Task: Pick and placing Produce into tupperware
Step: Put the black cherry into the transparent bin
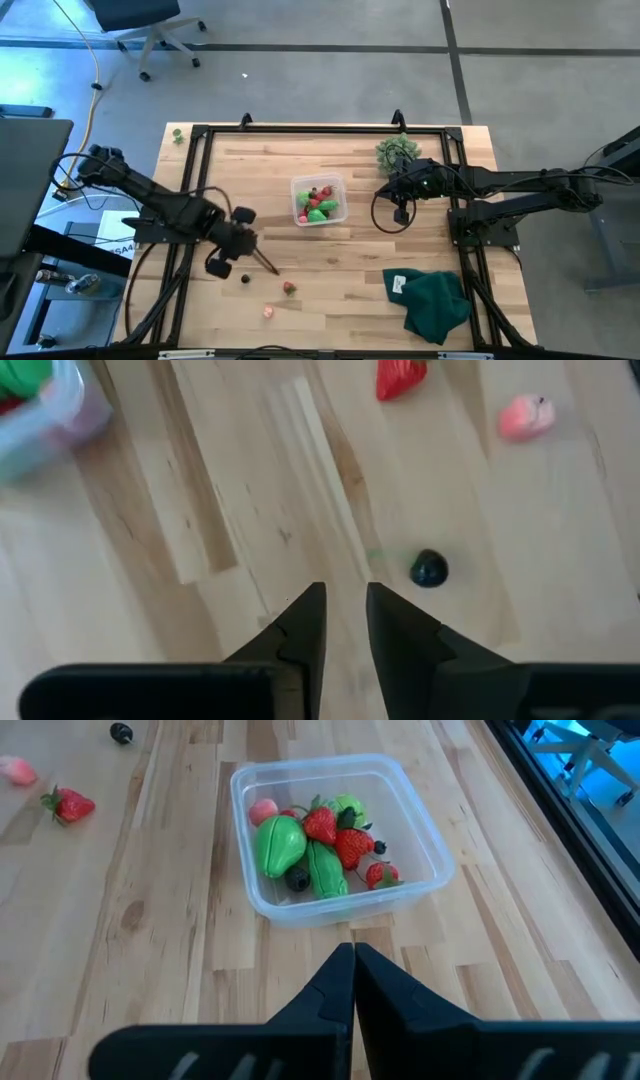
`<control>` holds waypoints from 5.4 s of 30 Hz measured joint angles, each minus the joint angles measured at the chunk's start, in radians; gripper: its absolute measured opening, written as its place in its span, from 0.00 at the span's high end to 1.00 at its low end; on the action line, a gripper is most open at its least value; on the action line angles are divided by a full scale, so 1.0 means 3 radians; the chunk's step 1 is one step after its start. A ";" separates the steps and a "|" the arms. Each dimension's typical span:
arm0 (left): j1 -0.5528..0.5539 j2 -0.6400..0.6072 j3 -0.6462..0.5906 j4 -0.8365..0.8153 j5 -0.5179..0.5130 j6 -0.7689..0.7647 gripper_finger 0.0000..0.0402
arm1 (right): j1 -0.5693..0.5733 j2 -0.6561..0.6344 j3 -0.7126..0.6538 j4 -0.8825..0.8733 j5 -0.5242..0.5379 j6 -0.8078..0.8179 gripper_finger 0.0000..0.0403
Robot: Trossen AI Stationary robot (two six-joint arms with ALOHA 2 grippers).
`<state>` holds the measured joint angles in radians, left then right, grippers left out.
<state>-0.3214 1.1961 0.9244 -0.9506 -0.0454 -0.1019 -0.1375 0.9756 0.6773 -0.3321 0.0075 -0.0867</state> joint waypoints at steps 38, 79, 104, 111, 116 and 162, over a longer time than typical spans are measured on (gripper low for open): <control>-0.1242 -0.0102 -0.1473 0.1824 -0.0447 -0.1608 0.47 | 0.0001 0.0001 0.0000 -0.0004 0.0001 0.0001 1.00; -0.1243 0.0669 -0.1465 0.2368 -0.0557 -0.1420 0.38 | 0.0000 0.0001 0.0000 -0.0009 0.0001 0.0001 1.00; -0.1244 0.0668 -0.1467 0.2411 -0.0630 -0.1077 0.65 | 0.0001 0.0000 0.0000 -0.0001 0.0001 0.0001 1.00; -0.1242 0.0668 -0.1468 0.2399 -0.0673 -0.1070 0.71 | 0.0001 0.0000 0.0000 -0.0001 0.0001 0.0001 1.00; -0.1242 0.0668 -0.1468 0.2399 -0.0688 -0.1020 0.71 | 0.0000 0.0000 0.0000 -0.0001 0.0001 0.0001 1.00; 0.2002 0.0880 0.0271 0.2573 0.0725 0.2231 0.71 | 0.0000 0.0000 0.0000 -0.0001 0.0001 0.0000 1.00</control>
<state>0.2793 1.4601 1.0058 -0.1787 0.1720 0.5673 -0.1375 0.9756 0.6773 -0.3325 0.0078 -0.0867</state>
